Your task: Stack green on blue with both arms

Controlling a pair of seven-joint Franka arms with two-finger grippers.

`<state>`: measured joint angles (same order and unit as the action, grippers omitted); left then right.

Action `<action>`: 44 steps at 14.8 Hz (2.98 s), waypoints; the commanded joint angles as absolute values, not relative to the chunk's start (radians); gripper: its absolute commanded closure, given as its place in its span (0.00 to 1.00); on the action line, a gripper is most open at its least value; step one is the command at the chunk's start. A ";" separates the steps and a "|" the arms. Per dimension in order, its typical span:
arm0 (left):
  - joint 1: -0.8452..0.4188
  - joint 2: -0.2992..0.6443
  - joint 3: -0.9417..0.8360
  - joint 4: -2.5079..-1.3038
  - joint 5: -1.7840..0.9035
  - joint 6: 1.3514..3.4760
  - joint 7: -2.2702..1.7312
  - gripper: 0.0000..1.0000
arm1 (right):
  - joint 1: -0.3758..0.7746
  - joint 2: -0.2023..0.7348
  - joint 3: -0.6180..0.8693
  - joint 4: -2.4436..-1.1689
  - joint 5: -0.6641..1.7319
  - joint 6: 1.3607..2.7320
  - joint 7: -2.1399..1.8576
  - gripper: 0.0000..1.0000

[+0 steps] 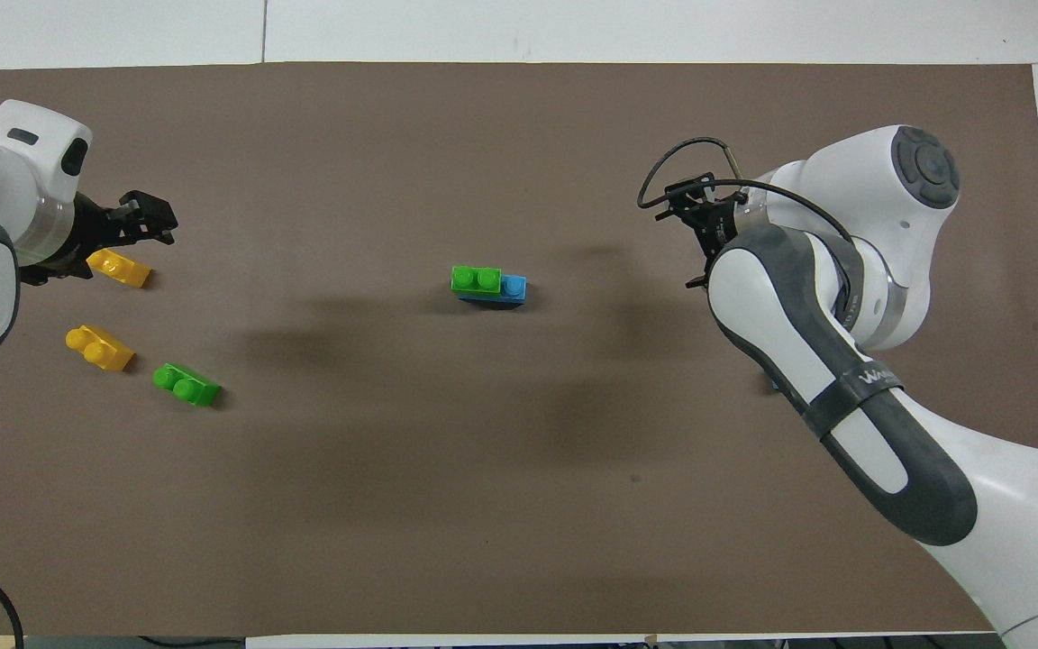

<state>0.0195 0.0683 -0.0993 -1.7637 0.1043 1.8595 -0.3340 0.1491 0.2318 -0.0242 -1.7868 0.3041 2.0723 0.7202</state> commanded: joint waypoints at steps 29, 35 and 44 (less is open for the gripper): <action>0.046 -0.051 -0.100 -1.697 -0.069 1.677 -0.192 0.00 | -0.021 0.021 -0.015 -1.608 0.023 1.566 -0.087 0.00; 0.038 -0.054 -0.103 -1.701 -0.067 1.675 -0.184 0.00 | -0.047 0.017 -0.015 -1.611 0.020 1.555 -0.090 0.00; 0.041 -0.064 -0.109 -1.707 -0.069 1.635 -0.196 0.00 | -0.051 0.020 -0.014 -1.611 -0.018 1.592 -0.089 0.00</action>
<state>0.0334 -0.0404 -0.1079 -1.6935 -0.0519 1.6572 -0.1886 -0.0404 0.0057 -0.0258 -1.6310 0.0304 1.5833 -0.0841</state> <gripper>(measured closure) 0.000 0.000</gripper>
